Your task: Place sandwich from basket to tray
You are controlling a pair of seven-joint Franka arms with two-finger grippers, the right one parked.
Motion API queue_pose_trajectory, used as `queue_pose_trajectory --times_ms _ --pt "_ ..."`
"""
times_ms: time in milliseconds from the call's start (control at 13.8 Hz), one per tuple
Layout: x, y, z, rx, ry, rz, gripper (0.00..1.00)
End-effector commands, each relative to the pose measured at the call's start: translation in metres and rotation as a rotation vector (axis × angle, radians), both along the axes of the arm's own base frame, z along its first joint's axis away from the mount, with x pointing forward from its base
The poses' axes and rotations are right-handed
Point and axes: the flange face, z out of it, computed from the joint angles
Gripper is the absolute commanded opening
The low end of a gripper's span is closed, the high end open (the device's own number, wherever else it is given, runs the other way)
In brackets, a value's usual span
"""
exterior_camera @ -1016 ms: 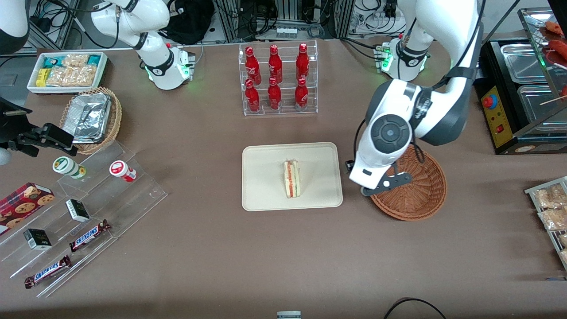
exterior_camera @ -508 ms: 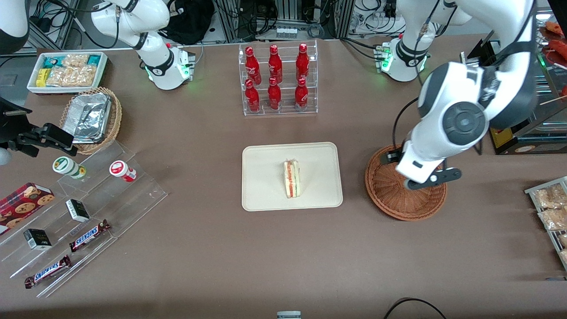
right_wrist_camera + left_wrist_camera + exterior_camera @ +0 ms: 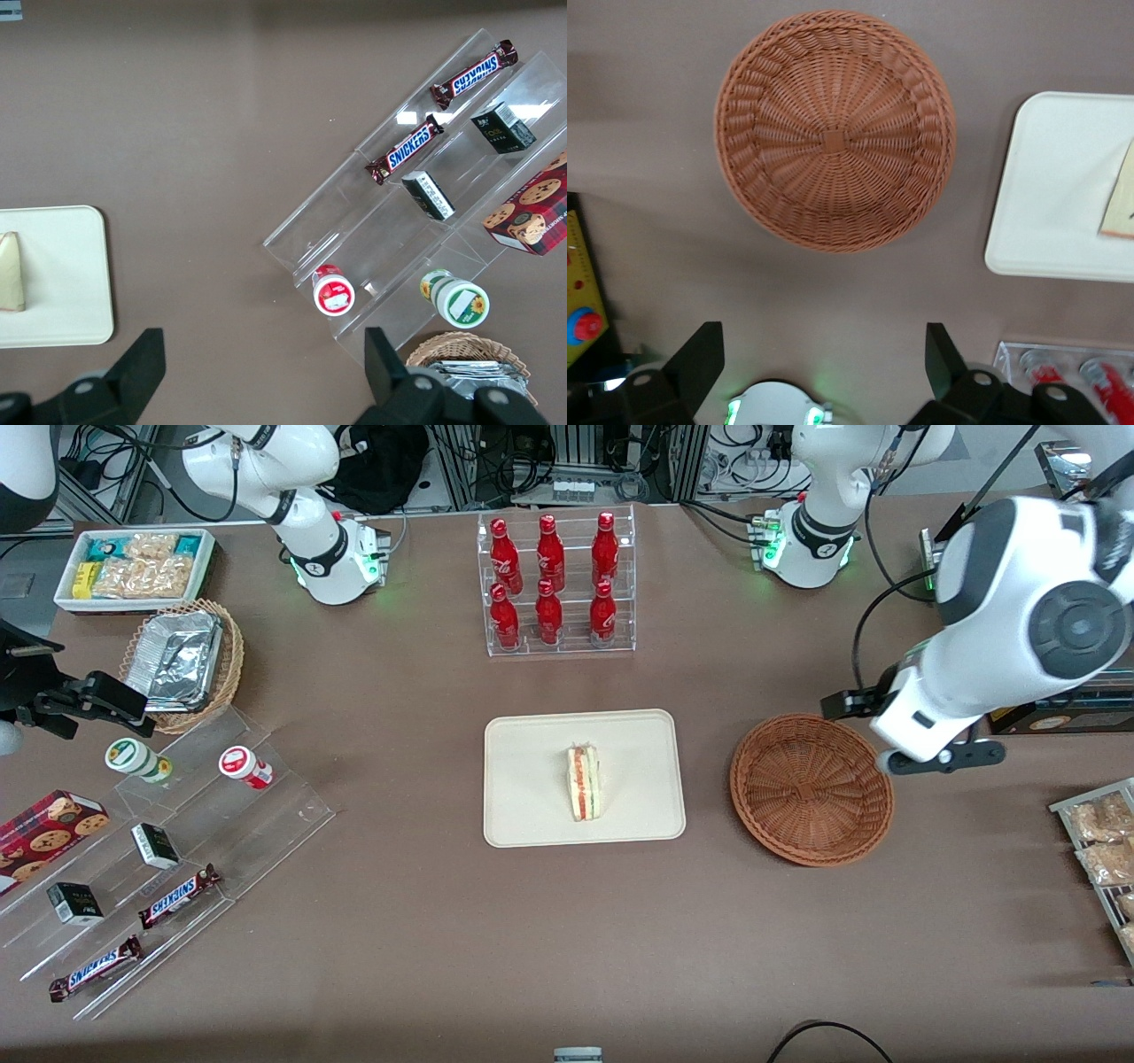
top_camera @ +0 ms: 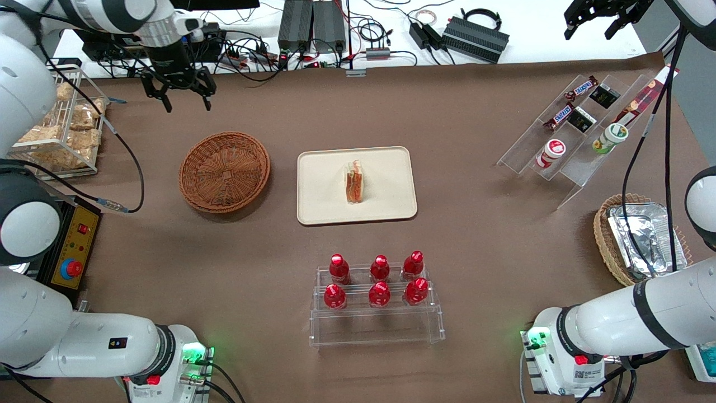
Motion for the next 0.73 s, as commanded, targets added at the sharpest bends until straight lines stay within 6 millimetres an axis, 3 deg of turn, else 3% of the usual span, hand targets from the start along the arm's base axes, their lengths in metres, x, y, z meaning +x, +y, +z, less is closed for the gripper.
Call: queue_pose_trajectory --times_ms 0,290,653 --pt "-0.025 0.022 0.022 -0.004 -0.009 -0.080 1.00" --pt "-0.042 0.050 0.053 -0.003 -0.034 -0.080 1.00" --pt "-0.049 0.057 0.074 0.002 -0.065 -0.063 1.00"
